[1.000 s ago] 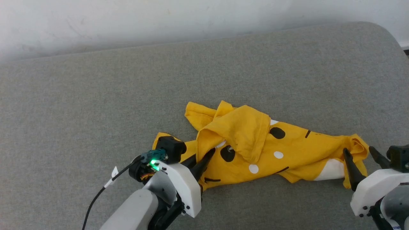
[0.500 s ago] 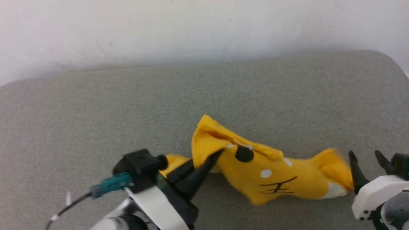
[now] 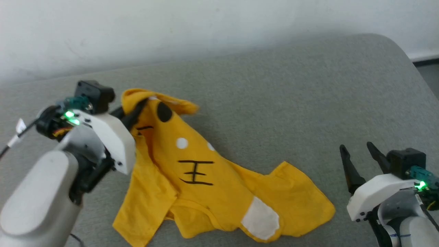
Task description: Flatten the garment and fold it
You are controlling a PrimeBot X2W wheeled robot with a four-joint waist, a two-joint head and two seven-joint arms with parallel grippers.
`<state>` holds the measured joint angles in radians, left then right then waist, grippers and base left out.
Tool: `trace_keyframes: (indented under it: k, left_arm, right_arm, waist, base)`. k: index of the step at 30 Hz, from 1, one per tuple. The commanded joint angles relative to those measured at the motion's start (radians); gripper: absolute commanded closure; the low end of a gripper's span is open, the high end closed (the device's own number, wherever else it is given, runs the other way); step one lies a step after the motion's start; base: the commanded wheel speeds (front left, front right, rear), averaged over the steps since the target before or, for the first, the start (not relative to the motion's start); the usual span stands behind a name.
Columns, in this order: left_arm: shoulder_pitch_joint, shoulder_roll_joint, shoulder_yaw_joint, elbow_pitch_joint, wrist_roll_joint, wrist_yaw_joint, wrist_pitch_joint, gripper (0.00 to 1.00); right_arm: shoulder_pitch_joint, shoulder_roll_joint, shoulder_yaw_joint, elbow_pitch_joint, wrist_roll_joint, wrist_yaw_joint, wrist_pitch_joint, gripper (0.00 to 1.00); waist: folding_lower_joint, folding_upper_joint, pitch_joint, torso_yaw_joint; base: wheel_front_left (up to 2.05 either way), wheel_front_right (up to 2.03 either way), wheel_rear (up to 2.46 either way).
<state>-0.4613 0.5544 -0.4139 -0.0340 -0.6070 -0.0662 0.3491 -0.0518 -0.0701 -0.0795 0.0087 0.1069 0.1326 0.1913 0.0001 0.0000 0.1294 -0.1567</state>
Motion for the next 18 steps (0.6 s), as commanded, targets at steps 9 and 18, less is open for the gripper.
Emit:
trace_keyframes:
  k: [9,18]
  left_arm:
    - [-0.171,-0.001,-0.044,0.4,0.089,-0.024,-0.066,0.0]
    - [-0.215,-0.096,-0.021,0.608,0.102,0.0,-0.325,0.0]
  right_arm:
    - [-0.036,0.015,0.039,0.037,0.011,-0.002,-0.028,0.0]
    - [-0.026,0.01,0.049,0.028,0.006,-0.002,-0.011,0.0]
  waist:
    - [-0.0001,0.0,0.138,-0.094]
    - [-0.0001,0.0,0.086,-0.023]
  base:
    - [0.0,0.0,0.0]
    - [0.0,0.0,0.0]
